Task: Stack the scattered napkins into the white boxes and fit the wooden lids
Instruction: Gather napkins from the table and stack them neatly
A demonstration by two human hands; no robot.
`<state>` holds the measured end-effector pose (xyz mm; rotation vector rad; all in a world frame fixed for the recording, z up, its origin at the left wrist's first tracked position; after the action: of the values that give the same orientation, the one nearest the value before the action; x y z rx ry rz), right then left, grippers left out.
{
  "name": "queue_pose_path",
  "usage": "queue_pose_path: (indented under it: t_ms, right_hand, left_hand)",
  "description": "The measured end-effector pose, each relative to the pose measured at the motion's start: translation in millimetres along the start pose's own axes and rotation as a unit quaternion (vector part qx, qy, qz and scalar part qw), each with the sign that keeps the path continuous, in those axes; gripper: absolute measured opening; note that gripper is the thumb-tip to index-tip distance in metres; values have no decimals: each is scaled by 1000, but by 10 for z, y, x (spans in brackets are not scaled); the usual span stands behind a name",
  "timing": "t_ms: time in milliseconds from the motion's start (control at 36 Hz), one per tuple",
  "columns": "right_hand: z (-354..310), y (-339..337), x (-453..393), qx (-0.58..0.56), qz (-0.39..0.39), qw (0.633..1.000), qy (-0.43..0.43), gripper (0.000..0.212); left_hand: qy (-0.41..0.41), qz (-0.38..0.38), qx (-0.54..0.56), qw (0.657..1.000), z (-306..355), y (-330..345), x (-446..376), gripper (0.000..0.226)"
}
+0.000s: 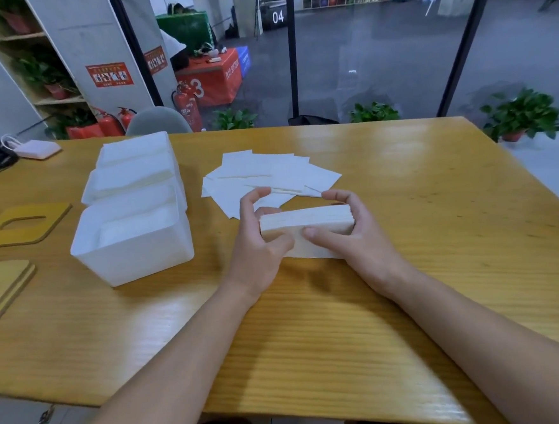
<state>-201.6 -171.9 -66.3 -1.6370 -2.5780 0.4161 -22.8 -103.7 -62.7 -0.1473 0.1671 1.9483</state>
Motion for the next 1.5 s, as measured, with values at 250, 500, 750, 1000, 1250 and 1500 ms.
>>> queue_pose_path:
  t_ms: [250, 500, 750, 1000, 1250, 1500]
  right_hand:
    - [-83, 57, 64, -32, 27, 999, -5, 68]
    - [-85, 74, 107, 7, 29, 1000, -1, 63]
    - [-123, 133, 153, 19, 21, 1000, -3, 55]
    - [-158, 136, 243, 25, 1, 1000, 6, 36]
    - [-119, 129, 236, -17, -5, 1000, 16, 23]
    - [-128, 192, 207, 16, -8, 1000, 5, 16]
  left_hand:
    - [13, 2, 7, 1000, 66, -52, 1, 86]
    - [-16, -8, 51, 999, -29, -95, -24, 84]
    - [-7, -5, -1, 1000, 30, -94, 73, 72]
    - [-29, -18, -26, 999, -1, -126, 173, 75]
    - [-39, 0, -21, 999, -22, -169, 162, 69]
    - [-35, 0, -48, 998, -75, -210, 147, 69]
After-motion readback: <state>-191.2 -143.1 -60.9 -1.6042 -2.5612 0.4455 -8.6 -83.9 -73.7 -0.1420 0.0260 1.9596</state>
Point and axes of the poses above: each hand's wrist, its own x-axis away from the middle knuckle, its own y-axis out of the palm, z = x × y, the point moved 10 cm from there along -x, towards the middle knuckle, and after that the axes turned 9 degrees about x, right-handed, at the moved point
